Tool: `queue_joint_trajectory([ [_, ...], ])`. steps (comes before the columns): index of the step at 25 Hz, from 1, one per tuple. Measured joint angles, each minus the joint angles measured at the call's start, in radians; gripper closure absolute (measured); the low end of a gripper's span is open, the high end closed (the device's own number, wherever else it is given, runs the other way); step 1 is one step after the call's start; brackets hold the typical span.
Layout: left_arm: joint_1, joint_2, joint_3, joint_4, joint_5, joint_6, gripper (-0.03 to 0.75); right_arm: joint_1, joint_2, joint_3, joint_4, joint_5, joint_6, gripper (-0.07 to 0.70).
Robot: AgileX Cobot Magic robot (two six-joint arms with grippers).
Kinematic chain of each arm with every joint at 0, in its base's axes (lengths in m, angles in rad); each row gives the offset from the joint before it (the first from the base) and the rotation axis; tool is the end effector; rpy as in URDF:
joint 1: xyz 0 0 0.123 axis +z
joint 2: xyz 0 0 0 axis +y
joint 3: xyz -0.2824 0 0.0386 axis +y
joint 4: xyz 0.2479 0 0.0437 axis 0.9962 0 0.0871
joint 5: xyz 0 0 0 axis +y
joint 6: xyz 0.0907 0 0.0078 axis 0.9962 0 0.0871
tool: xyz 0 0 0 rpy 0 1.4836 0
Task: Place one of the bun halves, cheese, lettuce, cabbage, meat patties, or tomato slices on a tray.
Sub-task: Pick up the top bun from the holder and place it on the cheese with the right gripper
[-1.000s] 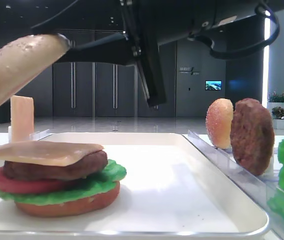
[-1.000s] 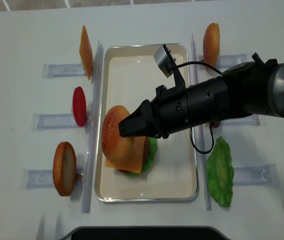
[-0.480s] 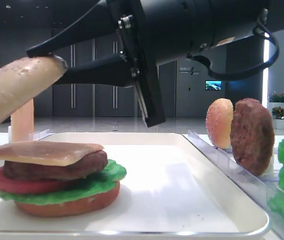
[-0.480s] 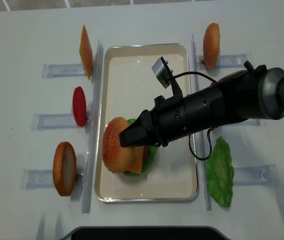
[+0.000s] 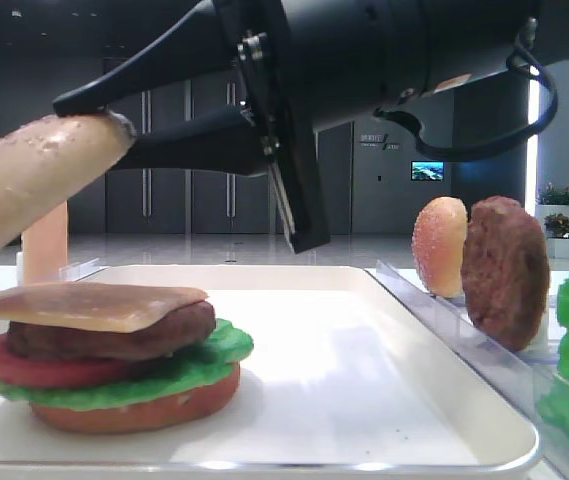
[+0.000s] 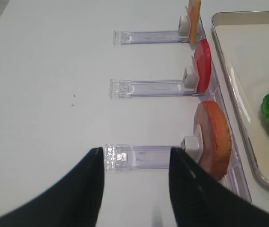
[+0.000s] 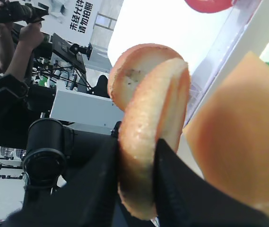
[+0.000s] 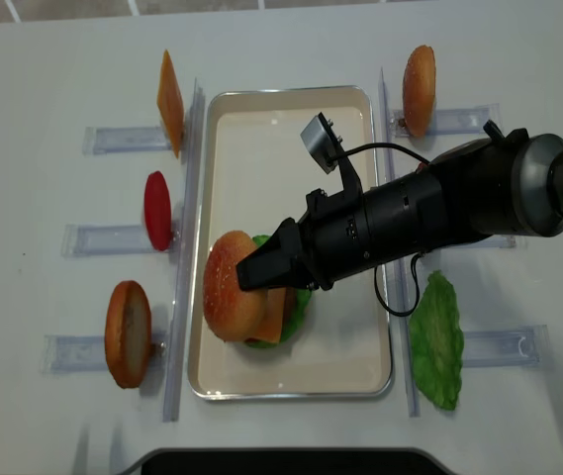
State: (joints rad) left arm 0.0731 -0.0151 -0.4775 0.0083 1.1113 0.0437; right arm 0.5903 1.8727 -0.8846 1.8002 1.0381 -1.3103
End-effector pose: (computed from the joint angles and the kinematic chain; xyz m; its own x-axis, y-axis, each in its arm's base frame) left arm -0.0068 0.0002 0.2668 -0.5087 0.0102 -0.8609 -0.0554 0.9975 0.0446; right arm 0.2369 0.2507 0.1731 -0.9011 -0.1859 -0.3919 -0.4268 0.2188 0.8775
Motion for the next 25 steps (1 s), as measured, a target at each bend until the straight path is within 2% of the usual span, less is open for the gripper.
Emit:
queue_joint_trajectory([
  [25,0.000,0.000,0.000,0.000,0.000,0.000,0.370,-0.005,0.016,0.000,-0.003,-0.028,-0.026,0.468],
])
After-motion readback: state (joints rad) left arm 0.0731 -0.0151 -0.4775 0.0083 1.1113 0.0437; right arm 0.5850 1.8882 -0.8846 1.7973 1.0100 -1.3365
